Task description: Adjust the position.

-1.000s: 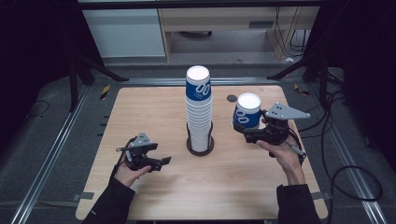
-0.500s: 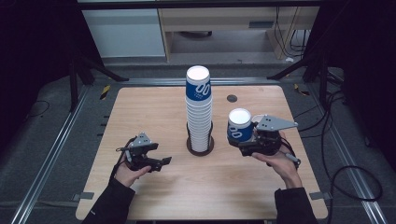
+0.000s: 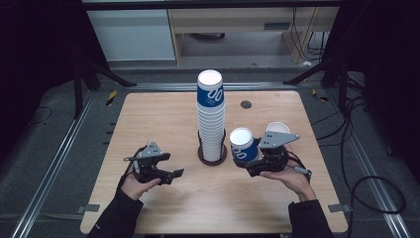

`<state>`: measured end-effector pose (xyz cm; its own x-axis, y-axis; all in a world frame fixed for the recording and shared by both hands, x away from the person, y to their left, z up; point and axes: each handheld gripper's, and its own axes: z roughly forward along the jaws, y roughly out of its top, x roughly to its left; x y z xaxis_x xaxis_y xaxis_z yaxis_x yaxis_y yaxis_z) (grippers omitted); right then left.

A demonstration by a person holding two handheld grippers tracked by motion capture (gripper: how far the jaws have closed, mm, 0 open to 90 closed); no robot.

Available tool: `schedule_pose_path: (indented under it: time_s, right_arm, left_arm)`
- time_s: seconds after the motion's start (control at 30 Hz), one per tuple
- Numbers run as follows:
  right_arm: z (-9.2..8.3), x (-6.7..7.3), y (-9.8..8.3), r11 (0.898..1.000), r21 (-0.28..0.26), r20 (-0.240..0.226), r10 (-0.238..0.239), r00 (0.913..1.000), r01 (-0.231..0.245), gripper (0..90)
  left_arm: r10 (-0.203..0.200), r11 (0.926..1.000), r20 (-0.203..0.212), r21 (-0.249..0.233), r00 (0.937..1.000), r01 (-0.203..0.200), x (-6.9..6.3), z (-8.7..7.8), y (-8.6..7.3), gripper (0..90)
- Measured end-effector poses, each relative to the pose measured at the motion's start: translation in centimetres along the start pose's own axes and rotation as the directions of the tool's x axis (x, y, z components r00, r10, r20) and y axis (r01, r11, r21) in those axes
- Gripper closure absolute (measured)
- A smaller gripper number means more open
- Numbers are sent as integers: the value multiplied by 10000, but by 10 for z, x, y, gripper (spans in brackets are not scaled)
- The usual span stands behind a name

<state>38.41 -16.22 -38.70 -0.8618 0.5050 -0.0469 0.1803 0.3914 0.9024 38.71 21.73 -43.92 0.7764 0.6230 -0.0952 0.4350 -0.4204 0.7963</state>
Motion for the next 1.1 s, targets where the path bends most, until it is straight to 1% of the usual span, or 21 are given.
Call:
schedule_pose_path:
  time_s: [0.1,0.27,0.3,0.37,0.5,0.63,1.0,1.1]
  right_arm:
    - [7,2,-4,9994,319,-182,-113,9998,119,195]
    - [18,7,-8,9973,638,-639,-332,9974,373,194]
    - [21,8,-9,9961,778,-734,-360,9967,418,193]
    - [28,11,-11,9906,1183,-850,-588,9946,687,192]
    - [41,17,-14,9827,1594,-1192,-761,9899,948,192]
    - [51,20,-17,9728,1963,-1354,-974,9860,1230,192]
    - [65,27,-19,9595,2308,-1730,-1231,9772,1618,194]
    - [69,30,-19,9566,2344,-1905,-1293,9731,1730,194]
  left_arm:
    - [87,10000,107,12,9999,-87,-2,0,1,159]
    - [165,9998,220,59,9996,-166,-5,1,2,159]
    - [173,9998,253,79,9995,-175,-6,2,2,159]
    - [250,9996,242,97,9994,-252,-8,2,3,159]
    - [320,9995,304,55,9990,-322,-9,0,4,158]
    - [387,9992,379,20,9985,-388,-11,-2,6,158]
    - [711,9974,710,29,9949,-715,-22,0,11,155]
    - [805,9967,833,50,9933,-812,-25,1,12,154]
